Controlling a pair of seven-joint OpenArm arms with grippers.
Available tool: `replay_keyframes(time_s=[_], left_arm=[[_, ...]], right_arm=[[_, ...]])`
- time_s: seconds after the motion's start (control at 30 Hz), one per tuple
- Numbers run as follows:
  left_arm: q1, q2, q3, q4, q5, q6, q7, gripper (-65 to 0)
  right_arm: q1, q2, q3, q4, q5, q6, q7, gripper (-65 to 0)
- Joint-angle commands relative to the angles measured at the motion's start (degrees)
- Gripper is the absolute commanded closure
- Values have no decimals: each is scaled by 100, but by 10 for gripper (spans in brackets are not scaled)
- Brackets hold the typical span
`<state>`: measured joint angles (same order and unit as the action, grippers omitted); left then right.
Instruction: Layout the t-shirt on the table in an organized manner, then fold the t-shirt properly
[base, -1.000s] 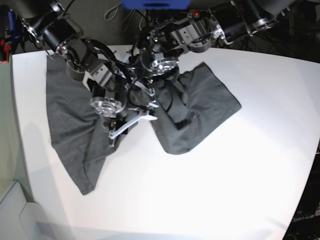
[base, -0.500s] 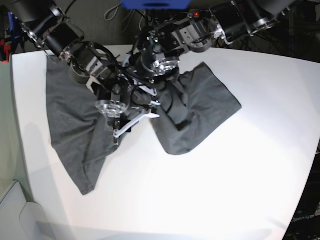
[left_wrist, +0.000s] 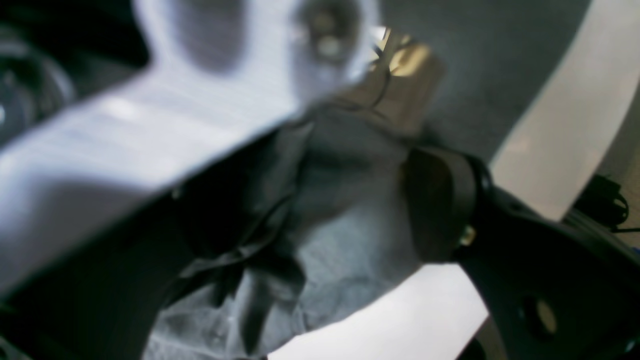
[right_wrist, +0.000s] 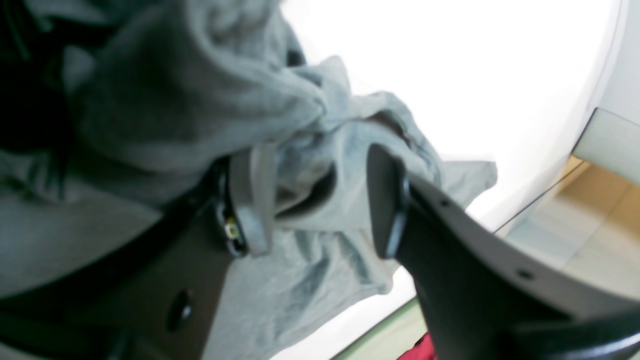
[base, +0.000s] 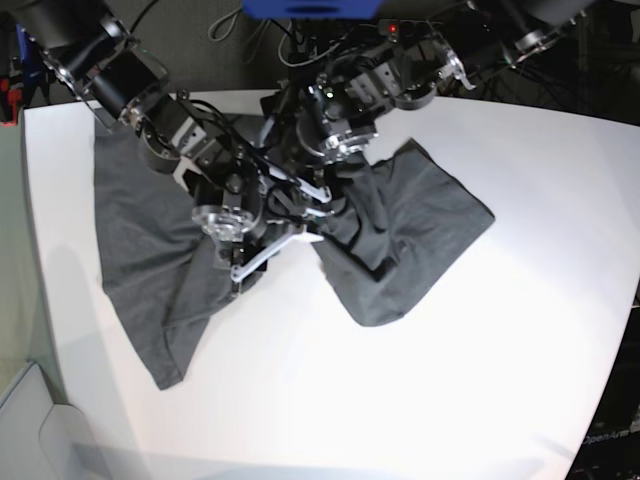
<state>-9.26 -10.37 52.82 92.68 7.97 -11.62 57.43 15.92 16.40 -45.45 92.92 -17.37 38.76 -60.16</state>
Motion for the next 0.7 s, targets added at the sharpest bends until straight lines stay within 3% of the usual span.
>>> replay_keyframes(time_s=[0.0, 0.2, 0.4, 0.67], left_arm=[[-186, 74, -99, 213, 192, 181, -200, -517], [-72, 110, -574, 283, 192, 181, -209, -517], [174, 127, -1506, 960, 192, 181, -376, -517], [499, 136, -2139, 1611, 184, 181, -490, -517]], right_arm=[[100, 17, -22, 66, 27, 124, 7, -302], [258, 17, -4, 66, 27, 124, 7, -302], [276, 17, 295, 66, 27, 124, 16, -302], [276, 17, 330, 66, 27, 124, 16, -302]])
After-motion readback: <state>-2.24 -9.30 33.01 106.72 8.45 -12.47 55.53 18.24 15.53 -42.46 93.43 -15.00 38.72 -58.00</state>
